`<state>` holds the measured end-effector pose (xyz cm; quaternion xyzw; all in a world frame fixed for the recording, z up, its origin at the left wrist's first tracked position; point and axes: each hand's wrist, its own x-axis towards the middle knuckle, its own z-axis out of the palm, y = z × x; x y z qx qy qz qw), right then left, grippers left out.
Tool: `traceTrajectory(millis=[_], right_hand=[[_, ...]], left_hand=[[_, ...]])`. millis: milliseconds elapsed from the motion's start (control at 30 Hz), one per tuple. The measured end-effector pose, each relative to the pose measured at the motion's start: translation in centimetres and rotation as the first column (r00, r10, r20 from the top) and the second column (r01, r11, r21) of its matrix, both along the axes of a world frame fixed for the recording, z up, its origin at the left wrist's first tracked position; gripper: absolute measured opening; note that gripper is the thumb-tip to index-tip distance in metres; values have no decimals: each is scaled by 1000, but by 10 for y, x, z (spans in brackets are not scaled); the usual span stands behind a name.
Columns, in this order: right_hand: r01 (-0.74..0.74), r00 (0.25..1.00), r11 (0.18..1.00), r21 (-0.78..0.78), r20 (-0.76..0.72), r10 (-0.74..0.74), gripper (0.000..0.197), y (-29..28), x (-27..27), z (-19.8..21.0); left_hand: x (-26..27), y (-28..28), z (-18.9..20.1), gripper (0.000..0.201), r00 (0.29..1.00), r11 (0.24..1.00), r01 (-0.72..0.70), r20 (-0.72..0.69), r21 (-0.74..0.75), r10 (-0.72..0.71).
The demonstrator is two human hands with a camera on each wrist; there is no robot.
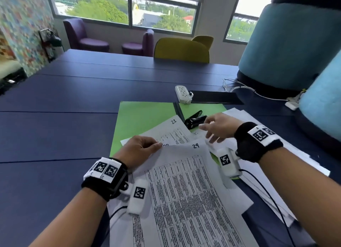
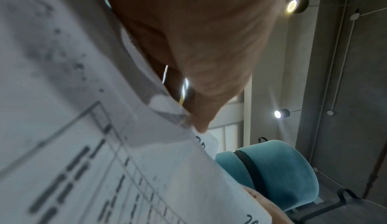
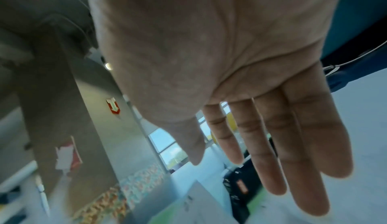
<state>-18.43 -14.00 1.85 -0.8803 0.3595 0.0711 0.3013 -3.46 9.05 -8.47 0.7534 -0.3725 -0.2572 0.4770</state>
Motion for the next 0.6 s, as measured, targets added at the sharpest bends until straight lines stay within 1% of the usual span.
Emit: traceTrajectory(millis=[67, 133, 167, 233, 267, 300, 333, 367, 400, 433, 500, 533, 600], right_hand=[[-34, 996, 999, 2, 81, 34, 22, 6, -7, 6], [-50, 986, 998, 32, 161, 44, 24, 16, -13, 10], [-47, 980, 997, 68, 195, 33, 30, 21, -17, 8], [-50, 968, 984, 171, 251, 6, 53, 32, -27, -2], [-60, 966, 972, 227, 259, -1, 62, 37, -33, -12], [-73, 962, 953, 295, 273, -11, 58, 42, -39, -24], [-74, 954, 936, 344, 298, -34, 42, 48, -43, -37], [-49, 940, 934, 354, 332, -77, 22, 52, -44, -48], [-2, 914, 936, 353, 380, -142, 7, 55, -44, -57], [43, 880, 924, 380, 423, -215, 4, 58, -43, -64], [68, 805, 872, 484, 490, -334, 7, 64, -40, -72], [61, 776, 853, 518, 514, -367, 8, 67, -38, -73], [47, 745, 845, 533, 545, -385, 7, 73, -32, -76]], left_hand=[[-2, 0, -1, 23, 1000, 1000, -2, 14, 9, 2], [-2, -1, -3, 18, 1000, 1000, -27, 12, -8, 27], [-2, -1, -4, 15, 999, 999, -47, 14, -15, 47], [-2, -1, -3, 11, 998, 998, -62, 5, -23, 62], [-3, -1, -2, 12, 999, 998, -54, 1, -26, 54], [-4, 0, 0, 14, 999, 999, -43, -1, -29, 43], [-4, -1, 0, 14, 999, 999, -38, -6, -35, 38], [-4, -1, 0, 15, 999, 999, -36, -10, -38, 35], [-3, -1, 0, 14, 1000, 999, -30, -5, -36, 30], [-2, -2, 0, 13, 1000, 999, -21, 14, -25, 22], [1, -3, 2, 13, 998, 1000, -7, 66, -2, 7], [2, -5, 4, 14, 996, 1000, -8, 91, 11, 7], [1, -5, 8, 12, 990, 999, -16, 144, 35, 10]])
